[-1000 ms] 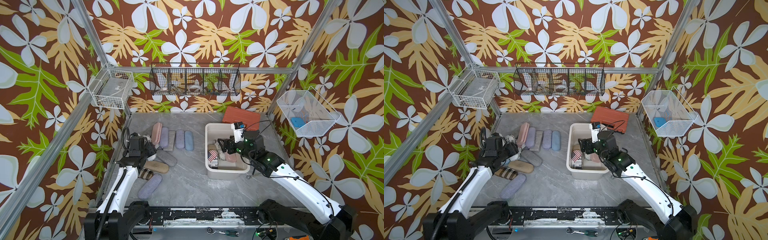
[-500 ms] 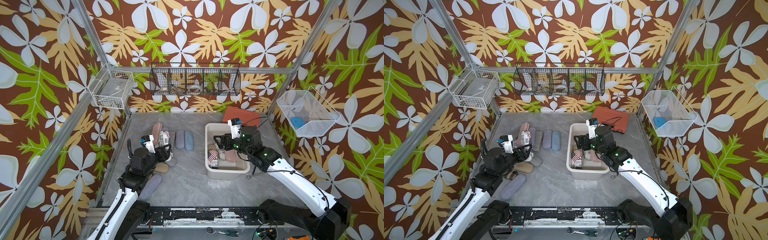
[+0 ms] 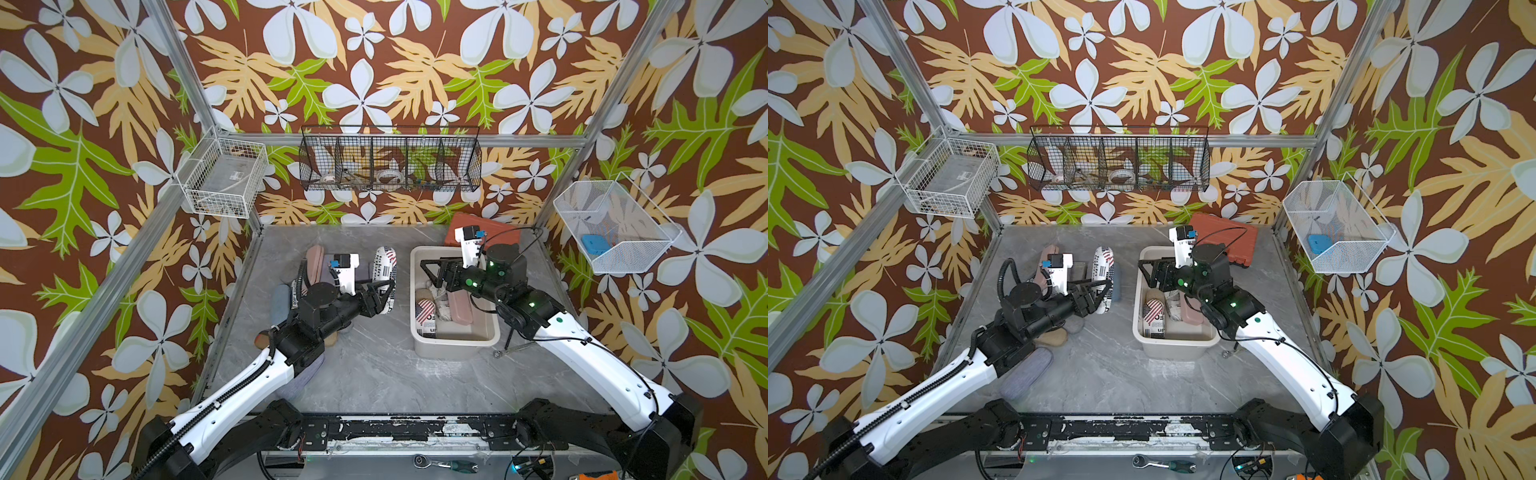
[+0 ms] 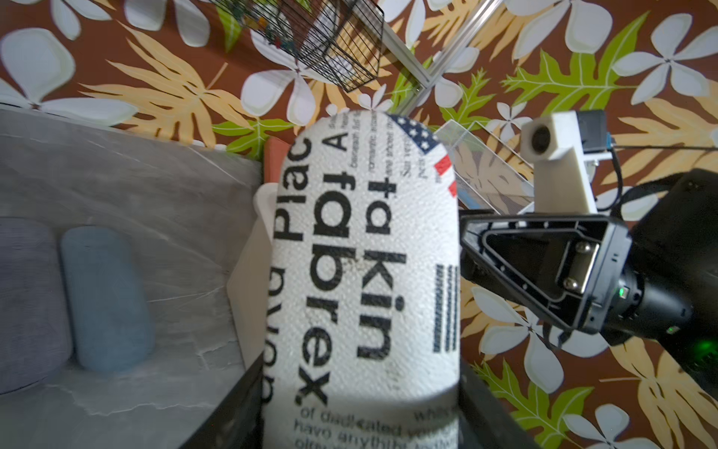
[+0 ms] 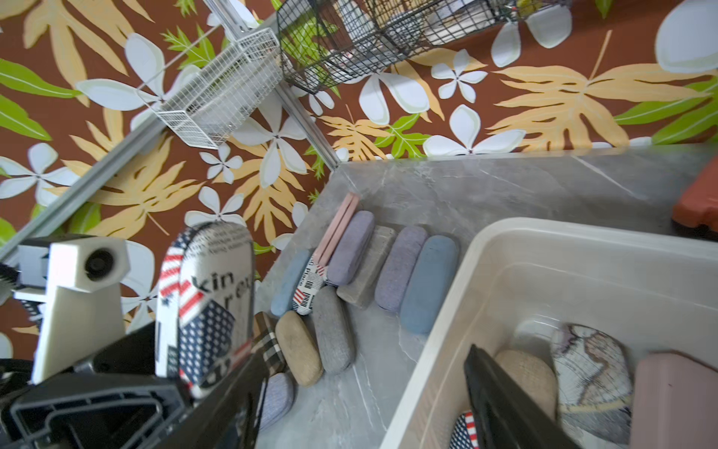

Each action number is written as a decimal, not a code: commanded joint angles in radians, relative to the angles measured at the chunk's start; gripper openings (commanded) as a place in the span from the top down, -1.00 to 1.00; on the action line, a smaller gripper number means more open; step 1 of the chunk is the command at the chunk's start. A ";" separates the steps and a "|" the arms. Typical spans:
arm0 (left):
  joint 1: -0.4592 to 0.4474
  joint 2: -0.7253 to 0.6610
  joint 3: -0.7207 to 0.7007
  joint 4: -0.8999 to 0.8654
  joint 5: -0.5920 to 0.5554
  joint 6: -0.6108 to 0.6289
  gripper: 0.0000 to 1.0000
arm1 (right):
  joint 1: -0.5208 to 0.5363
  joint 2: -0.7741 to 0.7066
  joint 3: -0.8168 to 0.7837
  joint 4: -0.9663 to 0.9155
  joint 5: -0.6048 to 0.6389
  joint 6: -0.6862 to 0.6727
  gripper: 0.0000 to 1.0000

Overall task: Put the glasses cases into the storage boxes
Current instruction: Pick up the glasses case.

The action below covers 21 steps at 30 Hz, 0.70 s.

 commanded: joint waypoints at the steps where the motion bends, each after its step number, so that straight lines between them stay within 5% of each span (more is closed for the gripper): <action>1: -0.025 0.039 0.025 0.093 0.001 0.024 0.26 | 0.004 0.016 0.015 0.087 -0.086 0.048 -0.60; 12: -0.077 0.114 0.059 0.088 -0.088 0.036 0.28 | 0.081 0.132 0.111 0.105 -0.055 0.080 -0.57; 21: -0.084 0.126 0.062 0.086 -0.144 0.052 0.28 | 0.125 0.206 0.164 0.050 0.037 0.112 0.04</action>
